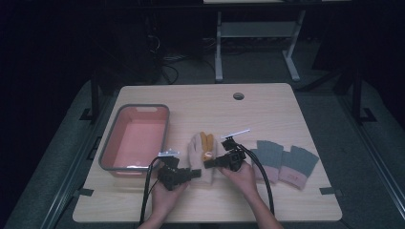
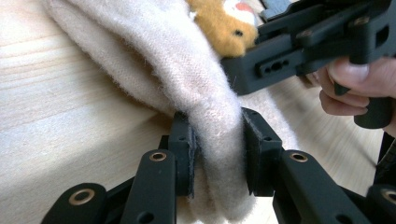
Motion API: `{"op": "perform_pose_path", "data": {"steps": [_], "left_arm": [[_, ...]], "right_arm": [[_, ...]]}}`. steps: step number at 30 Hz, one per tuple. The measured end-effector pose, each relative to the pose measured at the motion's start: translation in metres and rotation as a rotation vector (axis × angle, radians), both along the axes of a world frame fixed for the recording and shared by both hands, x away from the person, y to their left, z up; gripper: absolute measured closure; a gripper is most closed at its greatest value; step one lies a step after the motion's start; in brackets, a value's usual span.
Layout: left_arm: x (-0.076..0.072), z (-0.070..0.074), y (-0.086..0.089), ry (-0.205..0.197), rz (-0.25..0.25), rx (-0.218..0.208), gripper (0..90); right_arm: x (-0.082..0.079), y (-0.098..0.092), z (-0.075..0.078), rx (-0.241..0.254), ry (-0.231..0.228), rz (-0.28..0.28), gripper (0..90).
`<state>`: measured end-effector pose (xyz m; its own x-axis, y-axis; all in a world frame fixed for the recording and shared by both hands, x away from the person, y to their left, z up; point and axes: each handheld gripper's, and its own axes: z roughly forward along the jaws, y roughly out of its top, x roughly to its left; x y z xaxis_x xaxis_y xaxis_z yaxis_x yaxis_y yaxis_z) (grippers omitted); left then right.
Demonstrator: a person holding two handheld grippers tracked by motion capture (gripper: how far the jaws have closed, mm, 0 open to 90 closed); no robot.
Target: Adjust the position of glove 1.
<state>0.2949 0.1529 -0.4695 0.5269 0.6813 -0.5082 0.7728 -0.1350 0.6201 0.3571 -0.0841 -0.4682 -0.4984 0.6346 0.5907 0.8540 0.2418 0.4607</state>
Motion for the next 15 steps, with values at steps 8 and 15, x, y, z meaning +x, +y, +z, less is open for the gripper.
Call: {"op": "perform_pose_path", "data": {"steps": [8,15], "left_arm": [[0.0031,-0.0001,-0.0002,0.008,-0.013,0.016,68.0],[0.0049,-0.0012,0.0012,0.012,-0.013,0.0,68.5]], "right_arm": [[0.0047,0.004,-0.0023,0.037,0.056,0.003,54.7],[0.0034,0.0065,-0.0047,0.061,0.029,0.035,79.3]]}}
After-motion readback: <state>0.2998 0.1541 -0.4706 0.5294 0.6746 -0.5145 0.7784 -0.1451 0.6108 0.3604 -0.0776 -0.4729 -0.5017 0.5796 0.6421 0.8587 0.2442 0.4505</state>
